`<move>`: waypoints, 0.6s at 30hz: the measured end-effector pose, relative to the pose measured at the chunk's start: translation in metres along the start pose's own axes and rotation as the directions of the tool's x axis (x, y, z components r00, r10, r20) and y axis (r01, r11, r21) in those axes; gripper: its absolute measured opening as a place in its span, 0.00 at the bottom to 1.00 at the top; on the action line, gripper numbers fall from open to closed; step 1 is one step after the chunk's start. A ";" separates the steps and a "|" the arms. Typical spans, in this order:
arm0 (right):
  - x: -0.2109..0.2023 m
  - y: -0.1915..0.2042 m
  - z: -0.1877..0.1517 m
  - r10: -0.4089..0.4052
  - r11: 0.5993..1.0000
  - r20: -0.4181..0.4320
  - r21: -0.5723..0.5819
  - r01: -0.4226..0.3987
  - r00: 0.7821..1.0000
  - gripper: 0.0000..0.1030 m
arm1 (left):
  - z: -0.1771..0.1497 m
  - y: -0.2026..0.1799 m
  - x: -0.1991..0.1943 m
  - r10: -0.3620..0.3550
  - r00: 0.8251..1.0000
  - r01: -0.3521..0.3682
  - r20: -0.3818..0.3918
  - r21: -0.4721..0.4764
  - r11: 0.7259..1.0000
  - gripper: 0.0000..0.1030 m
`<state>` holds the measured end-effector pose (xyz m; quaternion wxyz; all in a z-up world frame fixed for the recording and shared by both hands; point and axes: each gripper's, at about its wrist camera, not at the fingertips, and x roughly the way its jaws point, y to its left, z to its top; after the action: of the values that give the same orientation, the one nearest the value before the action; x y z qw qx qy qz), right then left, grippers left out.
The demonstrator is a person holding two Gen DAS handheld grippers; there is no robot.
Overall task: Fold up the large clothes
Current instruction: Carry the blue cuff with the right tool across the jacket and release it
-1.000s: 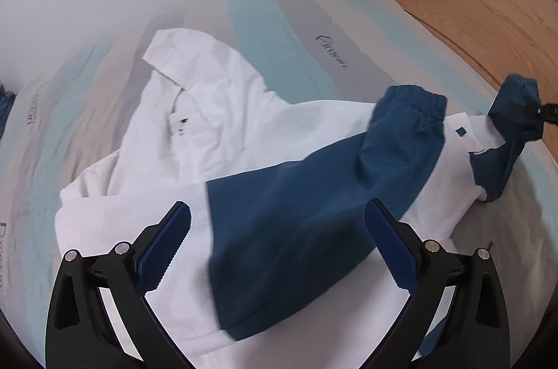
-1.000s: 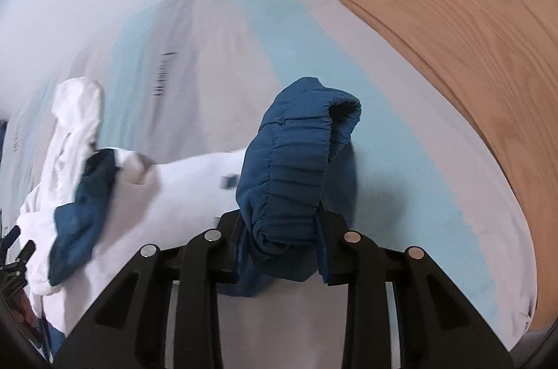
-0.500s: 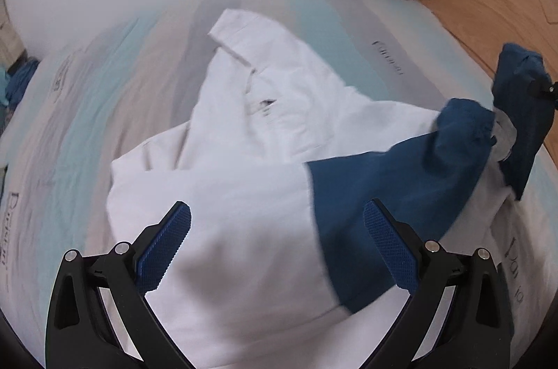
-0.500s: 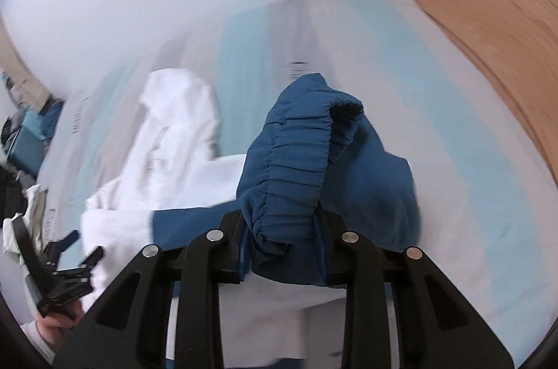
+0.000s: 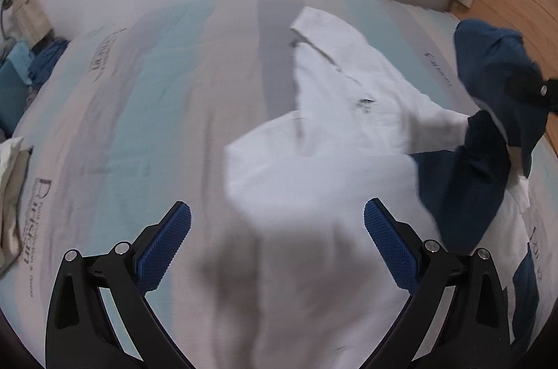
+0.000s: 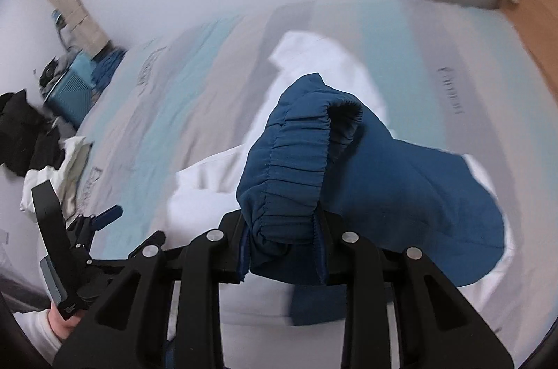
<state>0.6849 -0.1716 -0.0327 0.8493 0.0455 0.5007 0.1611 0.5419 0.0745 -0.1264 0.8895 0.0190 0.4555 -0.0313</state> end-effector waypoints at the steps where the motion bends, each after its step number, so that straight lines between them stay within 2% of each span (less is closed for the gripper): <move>1: 0.010 0.016 -0.001 0.010 1.000 -0.011 -0.016 -0.010 1.000 0.26 | -0.001 0.008 -0.001 0.008 1.000 -0.008 -0.003 -0.005 1.000 0.94; 10: 0.087 0.088 -0.023 0.015 0.998 -0.106 -0.061 -0.022 0.994 0.26 | -0.028 0.085 -0.009 0.055 0.998 -0.057 -0.022 -0.064 0.996 0.94; 18: 0.145 0.109 -0.056 -0.054 0.990 -0.201 -0.138 0.026 0.978 0.26 | -0.041 0.116 -0.005 0.064 0.997 -0.068 -0.044 -0.105 0.992 0.94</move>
<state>0.6763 -0.0273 -0.1552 0.7976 -0.0388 0.5741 0.1810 0.5139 0.1932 -0.1457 0.8805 -0.0126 0.4734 0.0228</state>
